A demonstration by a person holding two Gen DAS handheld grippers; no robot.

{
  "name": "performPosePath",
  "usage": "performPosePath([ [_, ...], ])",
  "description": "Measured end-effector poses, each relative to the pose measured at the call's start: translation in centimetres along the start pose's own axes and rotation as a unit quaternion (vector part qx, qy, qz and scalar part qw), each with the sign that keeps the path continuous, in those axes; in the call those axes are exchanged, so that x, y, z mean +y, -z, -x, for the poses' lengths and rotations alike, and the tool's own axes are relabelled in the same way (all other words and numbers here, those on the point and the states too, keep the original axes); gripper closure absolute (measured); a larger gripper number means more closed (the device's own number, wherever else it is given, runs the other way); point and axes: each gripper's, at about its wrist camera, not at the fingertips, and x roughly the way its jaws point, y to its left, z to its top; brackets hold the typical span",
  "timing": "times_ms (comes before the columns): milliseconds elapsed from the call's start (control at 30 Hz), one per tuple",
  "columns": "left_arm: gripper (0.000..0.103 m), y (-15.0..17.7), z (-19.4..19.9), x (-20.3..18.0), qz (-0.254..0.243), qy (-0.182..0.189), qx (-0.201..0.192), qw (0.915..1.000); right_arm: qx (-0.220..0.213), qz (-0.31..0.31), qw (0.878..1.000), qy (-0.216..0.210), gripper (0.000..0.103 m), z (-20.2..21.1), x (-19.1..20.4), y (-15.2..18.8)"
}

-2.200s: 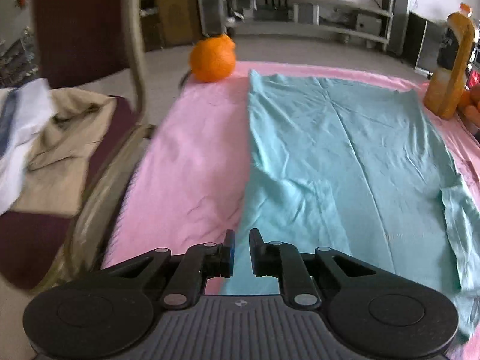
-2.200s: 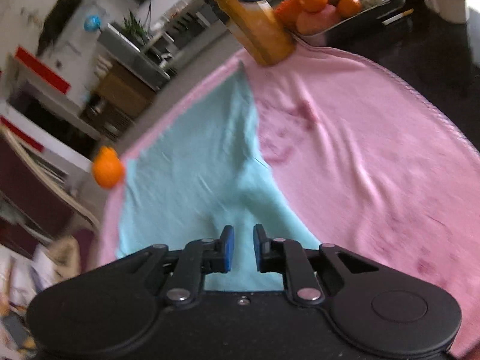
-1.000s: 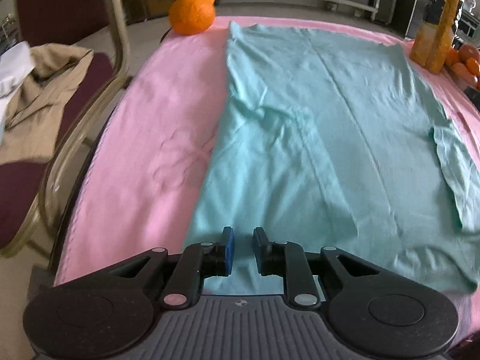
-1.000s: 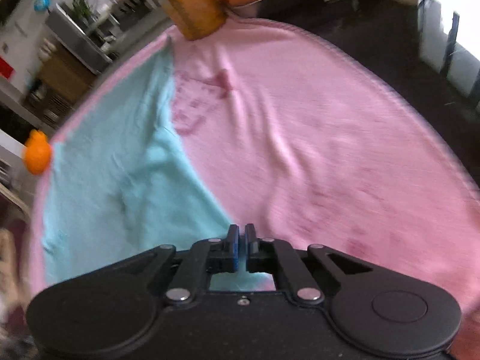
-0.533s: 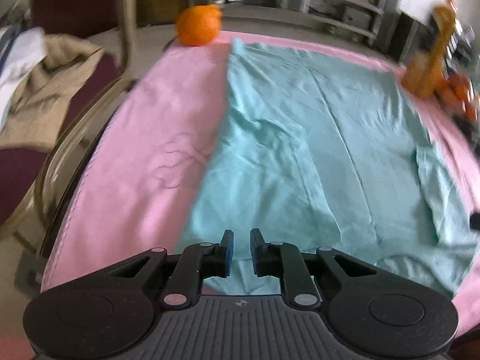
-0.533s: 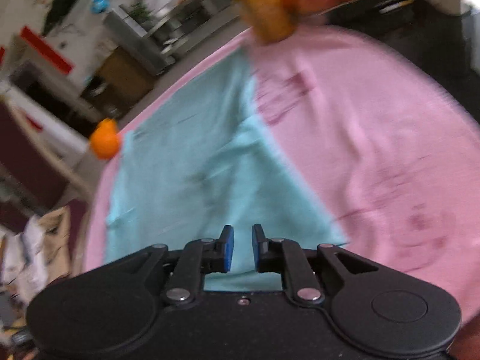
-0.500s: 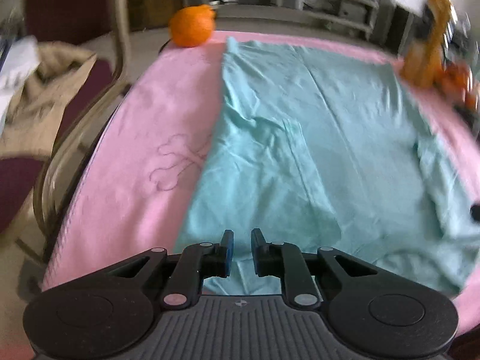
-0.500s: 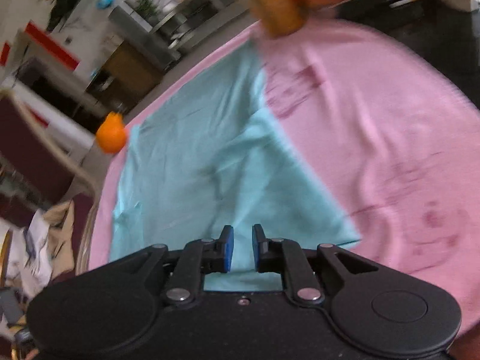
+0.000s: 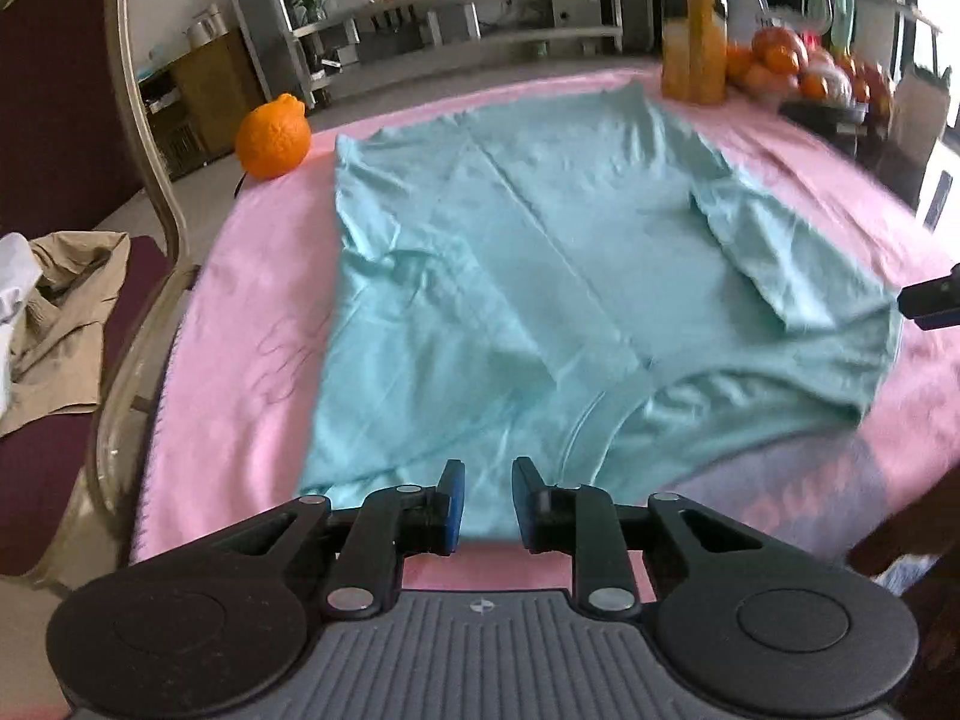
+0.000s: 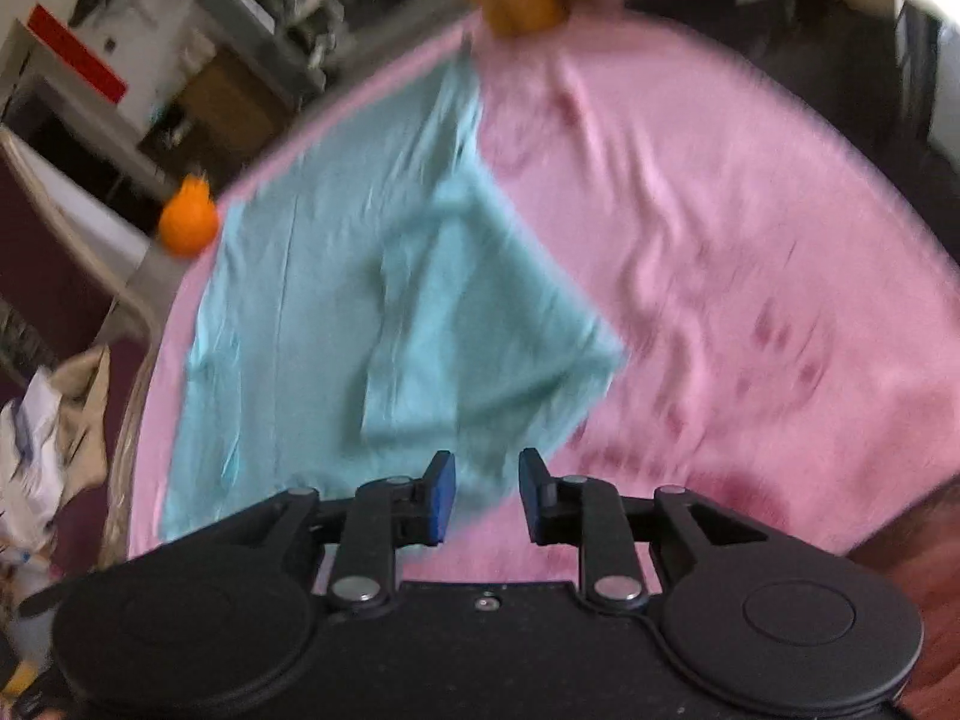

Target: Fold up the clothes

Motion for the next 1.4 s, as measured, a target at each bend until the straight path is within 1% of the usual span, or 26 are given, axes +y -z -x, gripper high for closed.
performPosePath([
  [33,0.080,-0.1,-0.6,-0.2,-0.002,0.000,0.008,1.0000,-0.010,0.004,1.000,0.008,0.080,-0.2,0.0,-0.3],
  [67,0.080,-0.1,-1.1,-0.5,-0.008,-0.002,0.019,0.9998,-0.008,0.003,1.000,0.013,0.080,-0.7,0.0,-0.6],
  [133,0.080,0.1,-2.2,-1.1,-0.021,-0.007,0.046,0.9987,0.015,-0.005,1.000,0.021,0.080,-2.3,-0.2,-0.8],
  [167,0.080,0.3,-2.2,-1.2,-0.028,-0.010,0.052,0.9982,0.027,-0.005,0.999,0.028,0.082,-3.1,-0.3,-0.8],
  [200,0.080,0.4,-1.8,-1.2,-0.034,-0.015,0.052,0.9980,0.035,0.005,0.998,0.042,0.089,-3.1,-0.2,-0.5],
  [233,0.080,0.4,-1.4,-0.9,-0.032,-0.015,0.054,0.9979,0.039,0.020,0.997,0.059,0.093,-2.7,-0.1,-0.2],
  [300,0.080,0.3,-0.5,0.3,-0.001,-0.001,0.048,0.9989,0.043,0.038,0.994,0.090,0.093,-1.8,-0.1,0.4],
  [333,0.080,0.2,-0.1,1.0,0.017,0.003,0.040,0.9990,0.035,0.034,0.995,0.092,0.093,-1.3,-0.2,0.6],
  [367,0.080,0.0,0.2,1.7,0.035,0.006,0.030,0.9989,0.022,0.029,0.995,0.088,0.090,-0.9,-0.4,0.7],
  [400,0.081,-0.2,0.5,2.3,0.054,0.011,0.021,0.9982,0.011,0.023,0.997,0.074,0.090,-0.4,-0.5,0.7],
  [467,0.082,-0.6,0.5,2.9,0.083,0.028,0.013,0.9961,-0.004,0.019,1.000,0.025,0.090,0.4,-0.3,0.5],
  [567,0.083,-0.9,-0.4,1.6,0.067,0.047,0.017,0.9965,0.008,0.021,0.999,-0.032,0.090,-0.3,0.7,0.6],
  [633,0.083,-1.0,-1.2,0.5,0.048,0.057,0.022,0.9970,0.026,0.018,0.998,-0.058,0.090,-1.2,1.3,0.8],
  [700,0.083,-0.8,-2.0,-0.8,0.019,0.059,0.039,0.9973,0.046,0.017,0.997,-0.067,0.089,-2.3,1.9,1.0],
  [767,0.086,-0.6,-2.0,-1.6,-0.004,0.053,0.038,0.9979,0.073,0.022,0.995,-0.067,0.089,-3.5,2.3,1.4],
  [800,0.088,-0.6,-1.8,-1.7,-0.009,0.056,0.042,0.9975,0.093,0.027,0.993,-0.067,0.091,-4.0,2.4,1.7],
  [833,0.088,-0.5,-1.6,-1.7,-0.011,0.060,0.046,0.9971,0.102,0.038,0.992,-0.063,0.091,-4.2,2.7,2.0],
  [933,0.088,-0.5,-1.1,-1.9,-0.024,0.060,0.060,0.9961,0.108,0.082,0.990,-0.035,0.091,-3.0,3.7,2.8],
  [1000,0.086,-0.7,-1.0,-1.9,-0.030,0.059,0.070,0.9954,0.102,0.082,0.991,-0.031,0.091,-2.1,4.1,2.4],
  [1033,0.083,-1.0,-0.9,-1.7,-0.027,0.060,0.073,0.9952,0.098,0.080,0.991,-0.030,0.090,-1.6,4.2,2.1],
  [1067,0.083,-1.6,-0.8,-1.2,-0.018,0.062,0.071,0.9954,0.095,0.078,0.992,-0.030,0.089,-1.2,4.3,1.8],
  [1133,0.083,-3.5,0.2,0.4,0.006,0.063,0.047,0.9969,0.080,0.075,0.993,-0.034,0.089,0.1,4.8,0.7],
  [1300,0.082,-10.3,1.8,5.2,0.051,0.039,-0.031,0.9975,-0.013,0.081,0.994,-0.069,0.080,4.1,7.3,-6.0],
  [1333,0.080,-11.7,1.7,6.1,0.056,0.031,-0.043,0.9971,-0.033,0.081,0.993,-0.075,0.079,4.8,7.8,-7.4],
  [1367,0.075,-13.0,1.2,6.9,0.060,0.020,-0.051,0.9967,-0.053,0.083,0.992,-0.079,0.076,5.0,8.3,-9.0],
  [1400,0.074,-14.3,0.4,7.6,0.063,0.007,-0.057,0.9964,-0.073,0.087,0.990,-0.080,0.074,5.0,8.9,-10.6],
])
